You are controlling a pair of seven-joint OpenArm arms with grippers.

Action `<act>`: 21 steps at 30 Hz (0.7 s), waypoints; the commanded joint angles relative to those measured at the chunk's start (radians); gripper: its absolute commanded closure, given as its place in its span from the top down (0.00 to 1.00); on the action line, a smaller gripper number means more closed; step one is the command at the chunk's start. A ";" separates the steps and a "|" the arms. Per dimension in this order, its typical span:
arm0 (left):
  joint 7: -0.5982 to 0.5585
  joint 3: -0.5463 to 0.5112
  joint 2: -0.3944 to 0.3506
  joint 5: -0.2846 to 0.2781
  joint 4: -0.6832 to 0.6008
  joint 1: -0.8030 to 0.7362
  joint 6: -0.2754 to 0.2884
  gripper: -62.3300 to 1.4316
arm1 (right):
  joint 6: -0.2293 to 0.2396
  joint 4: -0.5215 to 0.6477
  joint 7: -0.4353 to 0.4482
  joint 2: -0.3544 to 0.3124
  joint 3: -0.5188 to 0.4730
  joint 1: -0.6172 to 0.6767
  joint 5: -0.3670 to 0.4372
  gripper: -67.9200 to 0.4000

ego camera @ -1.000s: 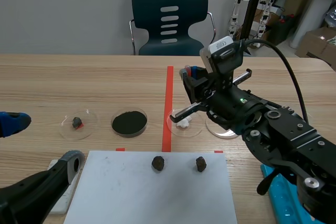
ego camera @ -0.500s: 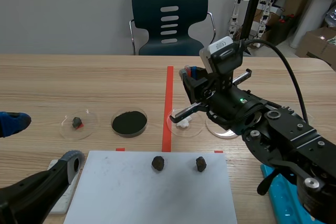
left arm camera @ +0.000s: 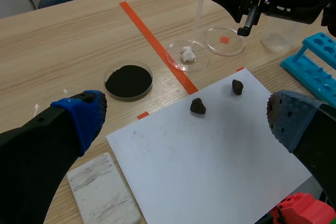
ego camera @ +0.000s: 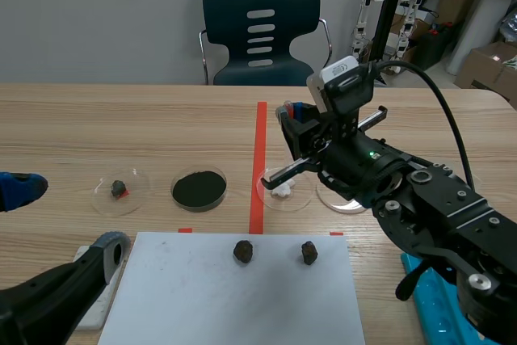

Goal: Squeeze the dropper onto the mineral

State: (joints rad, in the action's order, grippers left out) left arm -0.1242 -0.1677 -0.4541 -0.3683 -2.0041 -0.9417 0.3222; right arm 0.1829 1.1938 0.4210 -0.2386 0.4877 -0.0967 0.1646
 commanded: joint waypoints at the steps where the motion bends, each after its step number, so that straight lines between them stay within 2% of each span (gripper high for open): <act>1: -0.014 0.005 0.005 -0.010 -0.006 -0.003 0.002 1.00 | 0.000 0.009 0.019 0.000 0.001 -0.020 0.007 0.02; 21: -0.014 0.005 0.005 -0.010 -0.006 -0.003 0.002 1.00 | 0.008 0.009 0.019 0.000 0.001 -0.020 0.007 0.02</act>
State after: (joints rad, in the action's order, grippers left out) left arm -0.1242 -0.1677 -0.4541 -0.3683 -2.0041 -0.9417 0.3222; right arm 0.1917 1.1938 0.4210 -0.2386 0.4877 -0.0967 0.1650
